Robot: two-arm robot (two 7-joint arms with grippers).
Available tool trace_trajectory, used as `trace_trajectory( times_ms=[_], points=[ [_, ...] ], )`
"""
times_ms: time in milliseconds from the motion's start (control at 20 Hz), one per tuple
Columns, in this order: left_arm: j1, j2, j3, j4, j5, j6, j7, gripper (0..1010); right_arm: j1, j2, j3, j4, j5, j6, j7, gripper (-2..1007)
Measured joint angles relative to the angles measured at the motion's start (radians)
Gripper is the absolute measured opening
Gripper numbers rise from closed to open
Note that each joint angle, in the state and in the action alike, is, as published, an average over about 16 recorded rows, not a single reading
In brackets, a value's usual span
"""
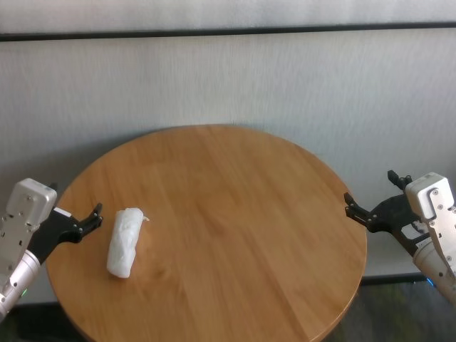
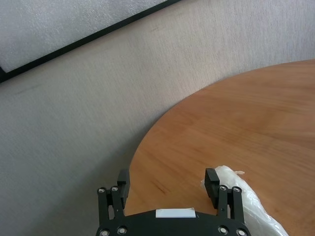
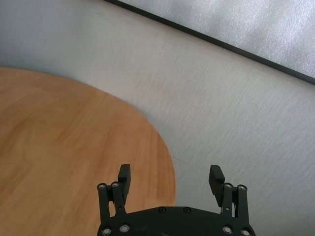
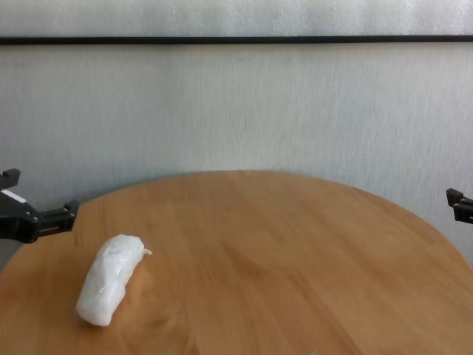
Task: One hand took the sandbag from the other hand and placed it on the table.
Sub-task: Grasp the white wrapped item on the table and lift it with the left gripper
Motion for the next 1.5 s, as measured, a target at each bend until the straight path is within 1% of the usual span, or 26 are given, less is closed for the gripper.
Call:
trace_trajectory(
  times_ms=[1500],
  points=[
    [0.000,0.000,0.000,0.000,0.000,0.000,0.000,1000,0.000,0.000,0.000,0.000,0.000,0.000,0.000,1000]
  ],
)
